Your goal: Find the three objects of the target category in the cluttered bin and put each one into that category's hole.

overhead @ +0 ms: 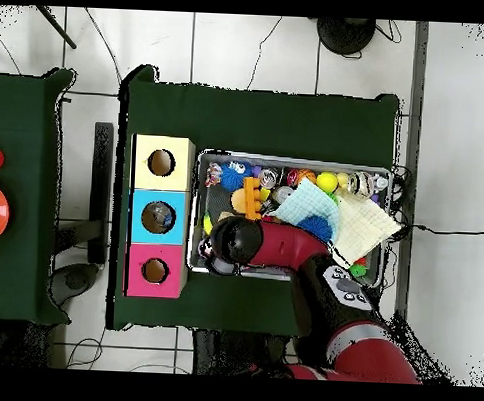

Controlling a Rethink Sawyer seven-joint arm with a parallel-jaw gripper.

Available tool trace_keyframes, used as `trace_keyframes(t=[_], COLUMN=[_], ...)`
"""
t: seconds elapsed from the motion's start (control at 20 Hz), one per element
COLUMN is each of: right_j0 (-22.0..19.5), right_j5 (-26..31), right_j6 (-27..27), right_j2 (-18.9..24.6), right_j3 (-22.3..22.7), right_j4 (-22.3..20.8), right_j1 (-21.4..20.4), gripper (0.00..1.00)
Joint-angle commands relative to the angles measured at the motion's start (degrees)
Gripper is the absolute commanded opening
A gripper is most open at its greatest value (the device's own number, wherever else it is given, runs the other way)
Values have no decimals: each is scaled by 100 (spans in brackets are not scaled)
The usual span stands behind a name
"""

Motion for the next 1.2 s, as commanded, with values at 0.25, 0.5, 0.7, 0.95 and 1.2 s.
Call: trace_keyframes(t=[0.25,0.5,0.7,0.95,1.2], right_j0=[150,262,327,307,269], right_j5=[-141,94,126,22,235], right_j6=[740,742,741,643,361], right_j2=[263,134,42,-7,55], right_j3=[-451,-771,-1001,-1328,-1657], right_j4=[587,638,616,559,446], right_j1=[83,37,86,298,361], gripper=[0,0,0,0,100])
